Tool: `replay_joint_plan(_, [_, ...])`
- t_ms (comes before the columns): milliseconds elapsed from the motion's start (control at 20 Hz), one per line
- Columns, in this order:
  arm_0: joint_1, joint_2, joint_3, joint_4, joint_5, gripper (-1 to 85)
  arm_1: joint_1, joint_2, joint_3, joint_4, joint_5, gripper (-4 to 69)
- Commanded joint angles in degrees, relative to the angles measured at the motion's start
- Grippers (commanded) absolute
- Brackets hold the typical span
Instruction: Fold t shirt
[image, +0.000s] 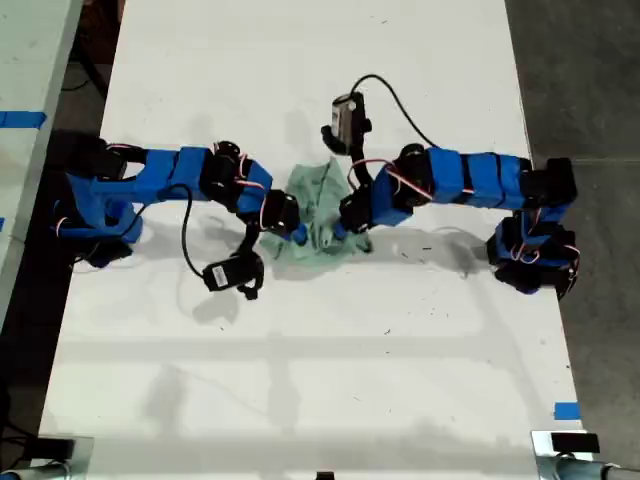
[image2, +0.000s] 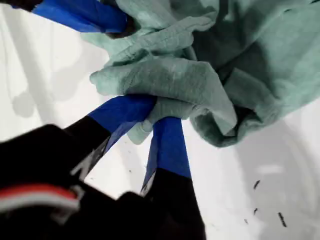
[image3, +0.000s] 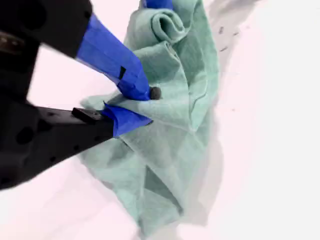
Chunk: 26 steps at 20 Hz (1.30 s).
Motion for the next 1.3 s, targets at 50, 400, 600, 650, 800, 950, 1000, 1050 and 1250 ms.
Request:
replay_joint_plan(50, [-12.4, 4.3, -0.7, 3.9, 5.4, -0.3, 12.5, 5.4, -0.2, -0.4, -9.7, 1.4])
replay_joint_plan(400, [-25.7, -6.4, -0.5, 9.9, 12.9, 25.5, 28.9, 2.7, 13.4, -9.2, -15.3, 34.3])
replay_joint_plan(600, [-27.2, -7.0, -0.8, 11.6, 13.4, 25.6, 29.5, 5.0, 11.3, -6.0, -16.0, 43.4])
replay_joint_plan(650, [-27.2, -5.6, -0.8, 11.8, 13.3, 25.3, 30.1, 6.3, 11.3, -4.6, -16.1, 43.4])
replay_joint_plan(800, [-28.1, 1.8, 1.6, 12.2, 12.4, 24.2, 33.6, 11.4, 13.4, 0.1, -14.9, 42.5])
replay_joint_plan(950, [-30.7, 16.2, 9.8, 12.3, 11.1, 22.9, 34.8, 22.0, 20.0, 2.9, -14.0, 41.0])
replay_joint_plan(1000, [-30.5, 22.0, 12.7, 12.3, 10.4, 22.2, 34.0, 26.8, 22.4, 4.4, -12.8, 40.1])
replay_joint_plan(1050, [-29.2, 27.9, 15.1, 12.4, 9.1, 21.3, 32.6, 32.2, 24.7, 6.2, -11.3, 38.8])
replay_joint_plan(1250, [-16.7, 54.5, 28.0, 11.5, -2.5, 10.6, 20.0, 61.9, 41.5, 9.0, 0.3, 17.4])
